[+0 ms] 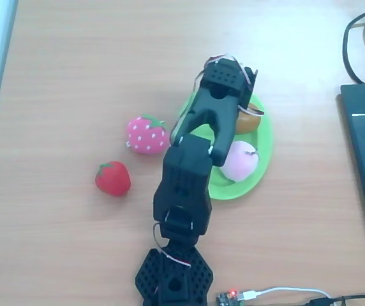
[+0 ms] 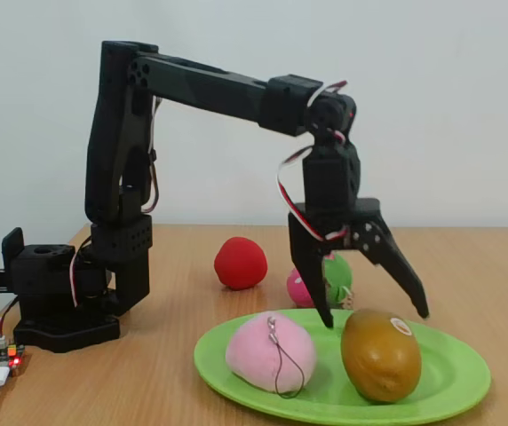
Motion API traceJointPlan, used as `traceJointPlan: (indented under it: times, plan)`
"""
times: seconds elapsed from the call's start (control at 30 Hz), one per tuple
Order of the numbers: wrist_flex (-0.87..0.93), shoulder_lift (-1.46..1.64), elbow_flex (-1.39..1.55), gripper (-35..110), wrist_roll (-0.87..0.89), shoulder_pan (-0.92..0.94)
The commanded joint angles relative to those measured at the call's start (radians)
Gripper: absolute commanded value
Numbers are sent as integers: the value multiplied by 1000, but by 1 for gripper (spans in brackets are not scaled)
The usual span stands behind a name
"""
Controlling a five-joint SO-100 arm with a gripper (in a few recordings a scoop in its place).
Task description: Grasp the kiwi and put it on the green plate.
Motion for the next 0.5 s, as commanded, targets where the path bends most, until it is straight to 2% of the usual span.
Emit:
traceJointPlan:
  times: [0.0, 0.33, 0.47]
  plan:
    - [11, 101, 40, 45, 5, -34]
    - [38, 360, 166, 36, 64, -209]
    - [18, 466, 253, 17, 63, -278]
